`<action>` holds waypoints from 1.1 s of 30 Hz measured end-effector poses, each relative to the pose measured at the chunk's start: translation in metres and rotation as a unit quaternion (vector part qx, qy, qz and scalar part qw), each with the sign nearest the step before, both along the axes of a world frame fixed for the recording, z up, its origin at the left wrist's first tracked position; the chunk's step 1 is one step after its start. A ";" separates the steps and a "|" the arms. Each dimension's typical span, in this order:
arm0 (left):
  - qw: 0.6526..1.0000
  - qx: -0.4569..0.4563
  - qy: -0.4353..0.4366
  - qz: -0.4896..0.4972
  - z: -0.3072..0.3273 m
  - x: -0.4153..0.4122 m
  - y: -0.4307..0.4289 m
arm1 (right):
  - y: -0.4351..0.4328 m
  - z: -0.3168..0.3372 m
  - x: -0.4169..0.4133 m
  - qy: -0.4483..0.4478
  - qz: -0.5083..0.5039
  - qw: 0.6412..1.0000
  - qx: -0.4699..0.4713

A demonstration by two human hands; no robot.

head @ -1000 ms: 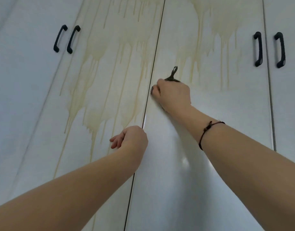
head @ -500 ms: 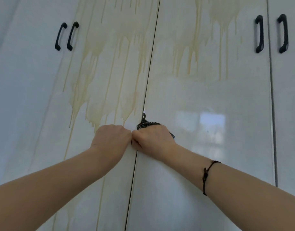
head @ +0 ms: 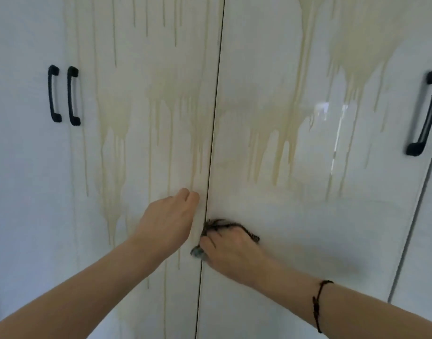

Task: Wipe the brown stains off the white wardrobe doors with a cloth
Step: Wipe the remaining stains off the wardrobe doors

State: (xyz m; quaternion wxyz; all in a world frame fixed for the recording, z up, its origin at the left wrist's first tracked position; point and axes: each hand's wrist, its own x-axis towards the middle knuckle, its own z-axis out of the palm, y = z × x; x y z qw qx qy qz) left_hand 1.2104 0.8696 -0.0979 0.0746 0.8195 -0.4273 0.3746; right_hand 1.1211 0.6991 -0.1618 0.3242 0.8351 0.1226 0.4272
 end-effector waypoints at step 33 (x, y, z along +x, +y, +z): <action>0.944 0.052 0.323 -0.043 0.090 0.025 -0.032 | 0.029 0.180 -0.011 -0.043 -0.047 0.845 0.531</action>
